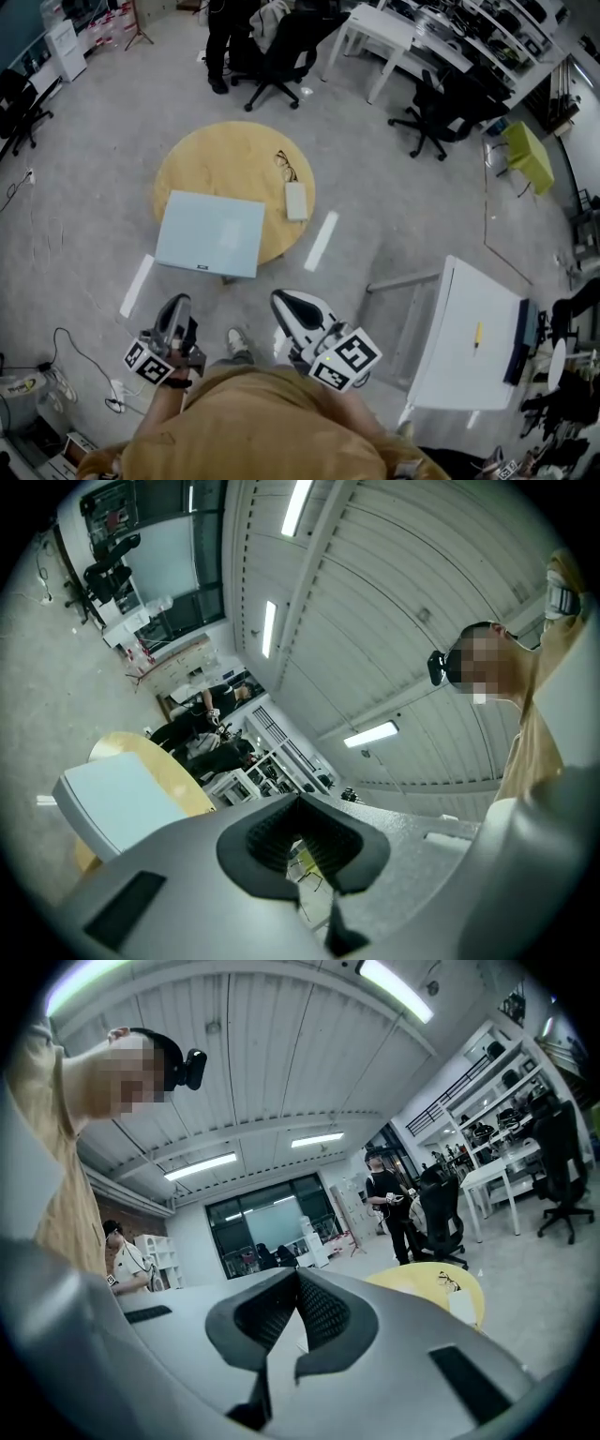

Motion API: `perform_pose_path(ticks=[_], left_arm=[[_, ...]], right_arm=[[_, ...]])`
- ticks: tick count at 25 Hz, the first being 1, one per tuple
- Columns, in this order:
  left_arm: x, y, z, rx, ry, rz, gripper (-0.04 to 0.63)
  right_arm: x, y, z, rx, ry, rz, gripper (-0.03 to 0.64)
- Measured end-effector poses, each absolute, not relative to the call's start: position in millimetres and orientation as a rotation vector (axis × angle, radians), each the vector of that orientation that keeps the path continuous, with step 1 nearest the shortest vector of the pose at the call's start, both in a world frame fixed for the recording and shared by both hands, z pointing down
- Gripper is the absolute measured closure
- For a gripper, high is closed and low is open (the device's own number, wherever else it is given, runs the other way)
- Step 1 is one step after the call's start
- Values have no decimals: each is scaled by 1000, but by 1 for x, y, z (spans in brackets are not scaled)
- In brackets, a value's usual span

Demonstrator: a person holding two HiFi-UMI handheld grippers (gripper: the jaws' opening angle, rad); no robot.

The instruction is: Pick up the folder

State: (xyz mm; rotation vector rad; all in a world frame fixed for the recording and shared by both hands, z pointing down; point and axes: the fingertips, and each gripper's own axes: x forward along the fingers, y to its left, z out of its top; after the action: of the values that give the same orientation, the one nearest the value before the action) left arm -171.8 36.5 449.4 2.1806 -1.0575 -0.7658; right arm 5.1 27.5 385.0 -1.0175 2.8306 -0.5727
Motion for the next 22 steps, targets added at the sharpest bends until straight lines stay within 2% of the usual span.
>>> perform_pose_path(ticks=[12,22], left_arm=[[-180,-31,502,2093,-1021,-734,592],[-148,-65,504,2102,-1236,-719,592]], right_arm=[[-3,-41,390,-1083,2826,-593,618],[42,-111,401,-882,2862,-620,618]])
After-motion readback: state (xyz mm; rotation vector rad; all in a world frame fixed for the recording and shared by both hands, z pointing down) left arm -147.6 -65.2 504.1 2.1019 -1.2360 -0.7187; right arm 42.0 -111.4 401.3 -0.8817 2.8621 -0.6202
